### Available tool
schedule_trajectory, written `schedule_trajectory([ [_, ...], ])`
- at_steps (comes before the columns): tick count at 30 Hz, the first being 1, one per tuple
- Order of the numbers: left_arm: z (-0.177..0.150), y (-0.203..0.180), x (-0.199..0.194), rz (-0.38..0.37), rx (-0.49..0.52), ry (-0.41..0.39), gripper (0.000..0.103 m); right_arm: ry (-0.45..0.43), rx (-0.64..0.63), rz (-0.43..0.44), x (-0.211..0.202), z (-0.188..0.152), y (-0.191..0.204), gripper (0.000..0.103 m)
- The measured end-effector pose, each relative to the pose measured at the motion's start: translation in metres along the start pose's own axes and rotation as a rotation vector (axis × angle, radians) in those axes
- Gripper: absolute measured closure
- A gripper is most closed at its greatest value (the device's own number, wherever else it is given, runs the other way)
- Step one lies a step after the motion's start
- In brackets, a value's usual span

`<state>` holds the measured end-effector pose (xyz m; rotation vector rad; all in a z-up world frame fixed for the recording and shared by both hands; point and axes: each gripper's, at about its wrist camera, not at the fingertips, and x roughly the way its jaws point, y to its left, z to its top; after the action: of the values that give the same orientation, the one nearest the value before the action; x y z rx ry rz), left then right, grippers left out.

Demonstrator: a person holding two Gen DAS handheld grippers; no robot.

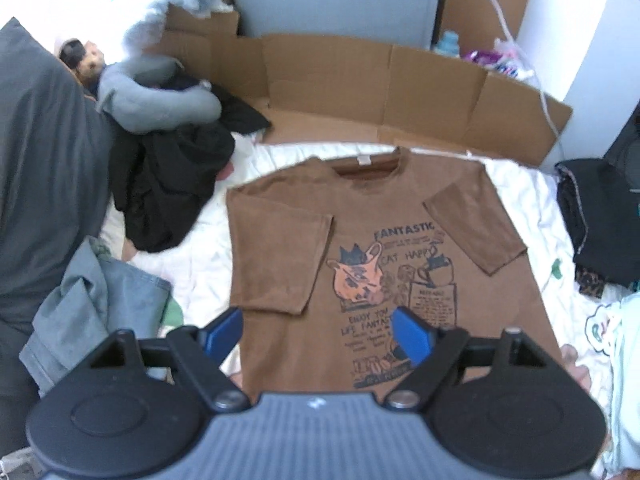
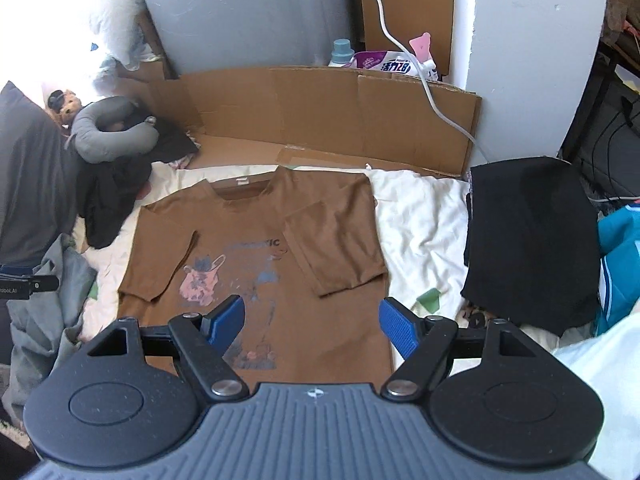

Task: Fold clothes
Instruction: 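Move both open tools to the shirt side edge beside the bedding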

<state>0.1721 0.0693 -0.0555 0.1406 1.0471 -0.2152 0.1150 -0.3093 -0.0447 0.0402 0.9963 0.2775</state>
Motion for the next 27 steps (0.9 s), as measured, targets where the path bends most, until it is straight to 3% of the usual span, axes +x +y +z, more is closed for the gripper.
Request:
schedule_trajectory([
  [9,-0.042,0.001,-0.031,-0.030,-0.047,-0.070,0.019,0.044,-0.083,0.013,-0.018,-0.045,-0.002,0.023],
  [12,-0.052,-0.005,-0.023,-0.028,-0.068,-0.029,0.021,0.068,-0.120,0.010,-0.013,-0.053,0.000,0.024],
  [18,-0.066,-0.023,-0.007,-0.045,0.000,0.019,0.021,0.131,-0.154,0.009,0.008,-0.074,-0.005,0.024],
  [27,-0.080,-0.020,0.023,-0.004,0.045,0.077,0.021,0.190,-0.156,0.015,0.039,-0.085,-0.020,0.024],
])
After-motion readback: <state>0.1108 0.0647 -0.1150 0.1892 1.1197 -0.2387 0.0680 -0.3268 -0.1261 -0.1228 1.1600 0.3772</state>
